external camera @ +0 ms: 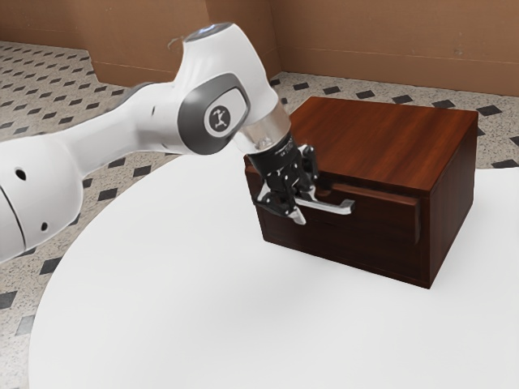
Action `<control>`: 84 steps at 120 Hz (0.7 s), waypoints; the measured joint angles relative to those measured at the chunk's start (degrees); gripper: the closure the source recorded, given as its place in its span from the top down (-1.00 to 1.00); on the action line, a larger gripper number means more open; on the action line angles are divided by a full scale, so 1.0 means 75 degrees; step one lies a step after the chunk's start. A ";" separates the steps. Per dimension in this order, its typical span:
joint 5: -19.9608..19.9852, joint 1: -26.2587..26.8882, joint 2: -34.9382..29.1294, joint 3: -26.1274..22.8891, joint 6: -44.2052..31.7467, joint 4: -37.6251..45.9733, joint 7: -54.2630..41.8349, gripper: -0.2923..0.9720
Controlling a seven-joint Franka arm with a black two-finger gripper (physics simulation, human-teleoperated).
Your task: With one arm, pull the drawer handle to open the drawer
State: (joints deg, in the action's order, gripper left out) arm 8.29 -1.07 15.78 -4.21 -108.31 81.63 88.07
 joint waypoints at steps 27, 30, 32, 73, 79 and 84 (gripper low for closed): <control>-0.0012 0.0034 -0.0568 0.0002 -0.0091 0.0693 0.0000 -0.58; -0.0010 0.0045 -0.0682 0.0003 -0.0123 0.0864 0.0001 -0.60; -0.0008 0.0063 -0.0756 0.0008 -0.0147 0.0983 0.0002 -0.60; 0.0055 0.0317 -0.1904 0.0108 -0.0627 0.2579 0.0021 -0.66; 0.0089 0.0235 -0.2059 0.0027 -0.0670 0.2757 0.0028 -0.67; 0.0123 0.0250 -0.2210 0.0040 -0.0705 0.2929 0.0035 -0.67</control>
State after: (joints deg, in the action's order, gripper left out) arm 9.21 0.81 -0.79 -3.91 -113.60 103.60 88.33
